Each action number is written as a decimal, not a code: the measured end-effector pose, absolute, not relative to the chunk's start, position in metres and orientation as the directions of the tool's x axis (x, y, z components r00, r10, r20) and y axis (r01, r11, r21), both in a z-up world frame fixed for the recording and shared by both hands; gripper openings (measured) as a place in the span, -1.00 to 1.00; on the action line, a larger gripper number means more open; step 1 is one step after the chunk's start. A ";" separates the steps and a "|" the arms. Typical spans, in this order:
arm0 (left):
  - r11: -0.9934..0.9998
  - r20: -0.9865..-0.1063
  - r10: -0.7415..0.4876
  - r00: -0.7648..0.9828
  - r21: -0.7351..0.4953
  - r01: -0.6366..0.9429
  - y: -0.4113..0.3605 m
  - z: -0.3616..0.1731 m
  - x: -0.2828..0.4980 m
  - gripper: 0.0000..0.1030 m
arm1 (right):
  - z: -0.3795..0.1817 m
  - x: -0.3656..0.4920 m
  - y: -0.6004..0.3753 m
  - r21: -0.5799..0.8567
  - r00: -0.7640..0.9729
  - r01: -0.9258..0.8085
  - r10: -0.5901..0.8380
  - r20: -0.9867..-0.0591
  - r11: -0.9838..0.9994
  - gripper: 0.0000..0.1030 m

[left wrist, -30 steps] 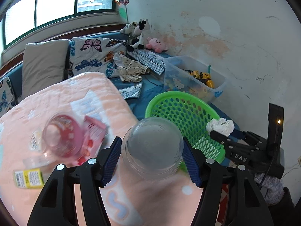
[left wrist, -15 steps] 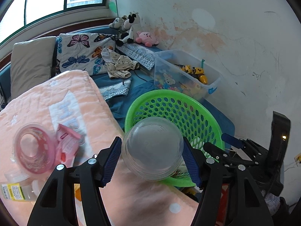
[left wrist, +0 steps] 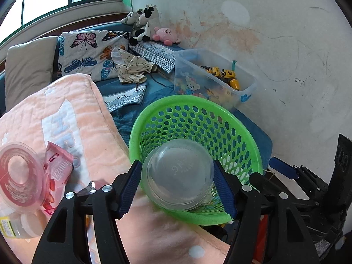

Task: Collect trash
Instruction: 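Open the left gripper over the green basket to drop the clear lid, then grasp the orange cake piece with the right gripper while the left gripper grasps the clear plastic cup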

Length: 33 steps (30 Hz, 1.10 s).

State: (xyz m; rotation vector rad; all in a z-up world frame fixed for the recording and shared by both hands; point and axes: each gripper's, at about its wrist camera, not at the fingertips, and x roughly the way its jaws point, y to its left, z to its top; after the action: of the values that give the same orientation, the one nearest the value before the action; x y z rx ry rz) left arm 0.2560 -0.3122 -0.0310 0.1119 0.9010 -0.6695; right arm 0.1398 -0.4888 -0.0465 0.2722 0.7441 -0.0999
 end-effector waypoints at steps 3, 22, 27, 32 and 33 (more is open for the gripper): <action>0.787 -0.752 -0.501 0.430 -0.189 0.587 -0.312 -0.031 0.256 0.37 | -0.046 0.139 -0.488 0.208 0.734 0.186 0.005 -0.679 0.960 0.40; 0.840 -0.724 -0.447 0.526 -0.137 0.525 -0.224 -0.010 0.217 0.40 | -0.030 0.122 -0.439 0.222 0.750 0.086 0.083 -0.656 0.971 0.42; 0.869 -0.722 -0.401 0.564 -0.106 0.483 -0.183 -0.009 0.209 0.44 | -0.024 0.123 -0.418 0.232 0.749 0.039 0.125 -0.651 0.972 0.42; 0.895 -0.725 -0.356 0.590 -0.083 0.438 -0.145 -0.009 0.208 0.47 | -0.020 0.129 -0.397 0.223 0.745 -0.007 0.154 -0.649 0.975 0.42; 0.902 -0.725 -0.343 0.598 -0.076 0.425 -0.133 -0.009 0.208 0.51 | -0.019 0.131 -0.393 0.221 0.744 -0.016 0.159 -0.649 0.975 0.42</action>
State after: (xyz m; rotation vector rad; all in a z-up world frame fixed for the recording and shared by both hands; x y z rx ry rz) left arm 0.2084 -0.1329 -0.0089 0.1088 0.8167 -0.4467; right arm 0.1308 -0.3926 -0.0187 0.2066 0.7268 0.0968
